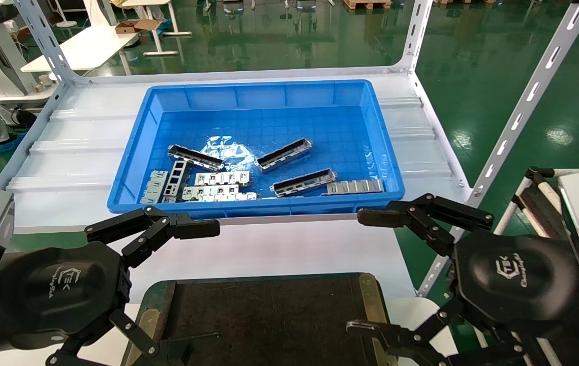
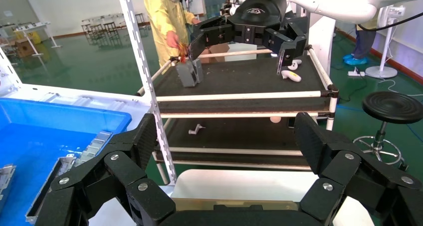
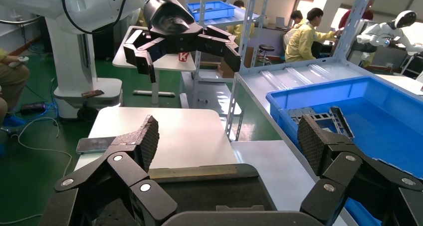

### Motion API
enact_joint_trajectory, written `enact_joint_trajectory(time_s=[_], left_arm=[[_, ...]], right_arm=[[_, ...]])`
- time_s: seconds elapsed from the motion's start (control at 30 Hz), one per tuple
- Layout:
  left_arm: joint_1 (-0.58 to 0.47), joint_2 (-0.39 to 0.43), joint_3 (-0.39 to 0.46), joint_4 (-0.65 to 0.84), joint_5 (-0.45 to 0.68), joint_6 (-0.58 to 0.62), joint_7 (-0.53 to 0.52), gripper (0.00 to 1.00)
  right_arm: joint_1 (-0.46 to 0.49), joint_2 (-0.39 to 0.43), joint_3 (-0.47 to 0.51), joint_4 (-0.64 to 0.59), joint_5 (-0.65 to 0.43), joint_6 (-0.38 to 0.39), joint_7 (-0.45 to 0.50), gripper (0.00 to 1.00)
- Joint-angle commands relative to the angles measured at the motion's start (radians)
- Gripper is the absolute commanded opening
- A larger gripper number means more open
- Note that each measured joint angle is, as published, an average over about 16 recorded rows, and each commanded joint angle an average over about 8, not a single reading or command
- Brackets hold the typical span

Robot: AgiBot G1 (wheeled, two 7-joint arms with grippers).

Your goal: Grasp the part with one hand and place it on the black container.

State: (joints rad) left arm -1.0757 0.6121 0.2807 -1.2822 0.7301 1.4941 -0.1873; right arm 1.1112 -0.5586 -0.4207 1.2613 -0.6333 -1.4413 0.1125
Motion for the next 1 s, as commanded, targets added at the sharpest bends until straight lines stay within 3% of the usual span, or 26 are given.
enact_joint_trajectory(time_s=[0.03, 1.0], left_arm=[[0.0, 0.0, 0.0, 0.0, 0.0, 0.0, 0.0, 1.0], [0.0, 0.0, 0.0, 0.0, 0.0, 0.0, 0.0, 1.0]], right_arm=[[0.0, 0.0, 0.0, 0.0, 0.0, 0.0, 0.0, 1.0], [0.0, 0.0, 0.0, 0.0, 0.0, 0.0, 0.0, 1.0]])
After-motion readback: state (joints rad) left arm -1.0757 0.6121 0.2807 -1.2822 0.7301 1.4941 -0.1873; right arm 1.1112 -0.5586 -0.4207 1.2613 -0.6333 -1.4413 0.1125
